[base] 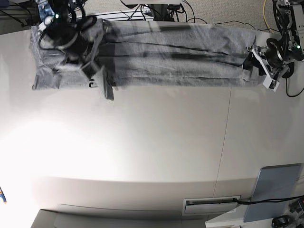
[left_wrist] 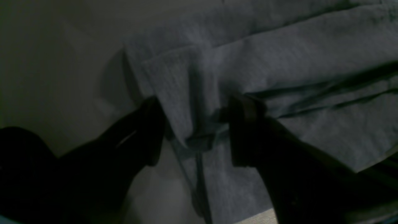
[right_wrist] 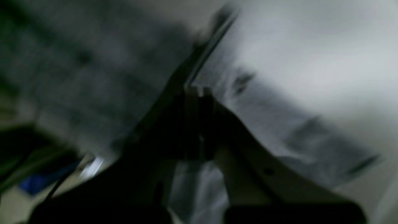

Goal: Fold the T-shirt properly
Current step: 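Grasp the folded end near the right gripper and fold it inward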

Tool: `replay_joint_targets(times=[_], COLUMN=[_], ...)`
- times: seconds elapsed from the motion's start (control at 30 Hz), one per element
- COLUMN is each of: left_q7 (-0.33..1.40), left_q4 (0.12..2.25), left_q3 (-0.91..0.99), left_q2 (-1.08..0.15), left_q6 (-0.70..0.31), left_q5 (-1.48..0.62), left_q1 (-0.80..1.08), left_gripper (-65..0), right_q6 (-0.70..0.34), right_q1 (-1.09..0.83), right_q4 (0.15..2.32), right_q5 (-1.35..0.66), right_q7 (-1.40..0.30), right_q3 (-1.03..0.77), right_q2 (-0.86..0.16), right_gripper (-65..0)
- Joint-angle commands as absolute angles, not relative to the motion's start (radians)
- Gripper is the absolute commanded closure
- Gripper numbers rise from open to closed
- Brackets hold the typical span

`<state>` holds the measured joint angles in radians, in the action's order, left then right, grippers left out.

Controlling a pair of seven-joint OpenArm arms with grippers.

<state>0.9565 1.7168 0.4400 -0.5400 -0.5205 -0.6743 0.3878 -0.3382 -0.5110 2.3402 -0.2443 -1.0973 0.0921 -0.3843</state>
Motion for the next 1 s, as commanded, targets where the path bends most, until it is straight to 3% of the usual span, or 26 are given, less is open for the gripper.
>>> replay_joint_targets(times=[0.0,0.57,0.7,0.8,0.97], left_q7=[0.942,0.943,0.943,0.943,0.943], left_q4=[1.731,1.731,1.731,1.731,1.731], left_q3=[0.448,0.448,0.448,0.448,0.448], left_q2=[-0.559,-0.559,-0.559,-0.56,-0.559], left_q6=[-0.517,-0.517,-0.517,-0.517,-0.501], left_q5=[-0.685,-0.685,-0.685,-0.685,-0.685], left_q1=[0.385,0.385,0.385,0.385,0.385], left_gripper=[-33.5,-33.5,-33.5,-33.5,-33.5], right_q6=[-0.341,-0.384,-0.519,-0.566,-0.571], right_q1=[-0.529,-0.612,-0.612,-0.612,-0.609], right_q4=[2.356,2.356,2.356,2.356,2.356], right_q5=[-0.252,-0.374,-0.374,-0.369,-0.293], right_q7=[-1.082,-1.149,-1.147,-1.149,-1.142], right_q3=[0.086,0.086,0.086,0.086,0.081], right_q2=[-0.394,-0.394,-0.394,-0.394,-0.394], right_gripper=[0.0,0.0,-10.6,-18.1,-19.6])
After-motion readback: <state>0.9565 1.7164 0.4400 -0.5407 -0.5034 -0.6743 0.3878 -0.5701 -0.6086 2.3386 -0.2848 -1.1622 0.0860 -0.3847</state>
